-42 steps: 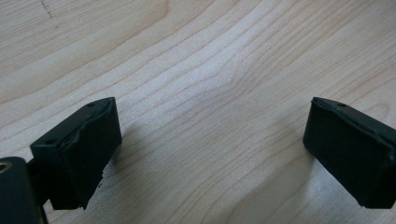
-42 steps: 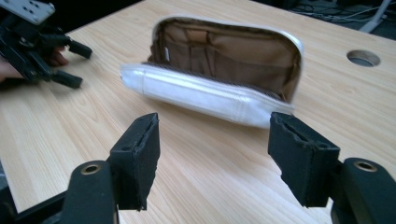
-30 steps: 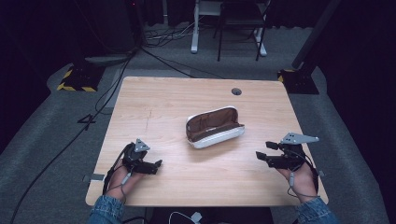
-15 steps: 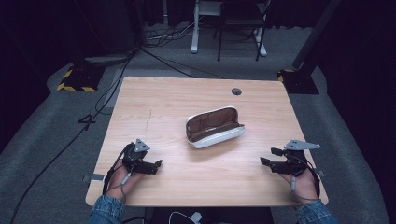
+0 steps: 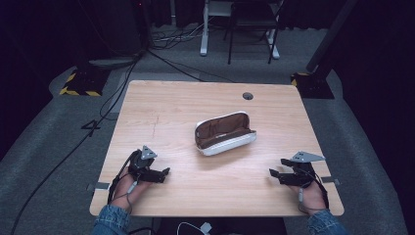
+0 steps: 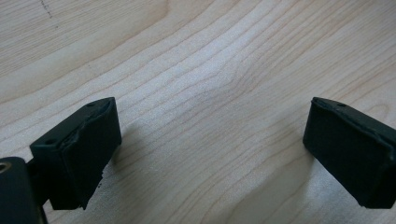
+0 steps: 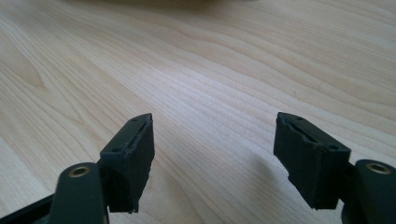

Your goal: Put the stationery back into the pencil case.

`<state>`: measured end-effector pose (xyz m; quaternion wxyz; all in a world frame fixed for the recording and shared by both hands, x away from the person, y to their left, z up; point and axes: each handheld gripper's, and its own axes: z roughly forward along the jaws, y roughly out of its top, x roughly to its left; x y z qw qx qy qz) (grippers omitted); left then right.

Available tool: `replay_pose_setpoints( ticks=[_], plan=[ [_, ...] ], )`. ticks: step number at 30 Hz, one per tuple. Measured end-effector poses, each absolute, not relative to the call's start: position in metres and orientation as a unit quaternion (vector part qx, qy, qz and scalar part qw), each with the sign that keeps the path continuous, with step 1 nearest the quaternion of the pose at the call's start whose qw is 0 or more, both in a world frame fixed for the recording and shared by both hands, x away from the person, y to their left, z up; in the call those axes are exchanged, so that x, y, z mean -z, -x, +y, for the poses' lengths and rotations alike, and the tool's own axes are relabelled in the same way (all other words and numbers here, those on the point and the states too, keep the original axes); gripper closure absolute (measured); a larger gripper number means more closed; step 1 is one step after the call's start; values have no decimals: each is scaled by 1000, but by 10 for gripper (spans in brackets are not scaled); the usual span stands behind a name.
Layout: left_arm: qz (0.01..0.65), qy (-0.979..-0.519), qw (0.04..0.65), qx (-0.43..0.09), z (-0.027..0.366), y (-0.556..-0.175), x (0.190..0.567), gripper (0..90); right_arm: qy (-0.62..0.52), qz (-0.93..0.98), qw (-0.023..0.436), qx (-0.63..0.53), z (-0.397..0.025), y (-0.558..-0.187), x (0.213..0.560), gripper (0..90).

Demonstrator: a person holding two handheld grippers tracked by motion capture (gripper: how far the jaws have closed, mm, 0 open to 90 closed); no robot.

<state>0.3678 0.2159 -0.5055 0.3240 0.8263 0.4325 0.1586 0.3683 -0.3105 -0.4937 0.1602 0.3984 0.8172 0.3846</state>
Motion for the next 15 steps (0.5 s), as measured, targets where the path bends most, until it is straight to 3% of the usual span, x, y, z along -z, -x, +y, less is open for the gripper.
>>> replay_pose_setpoints(
  ticks=[7,15],
  plan=[
    [432,-827,324,-159,216,-368,505,45,-392,827,173,-363,-302,-371,504,161],
    [430,-828,323,-160,216,-368,505,46,-391,829,173,-360,-301,-372,505,139]
  ],
)
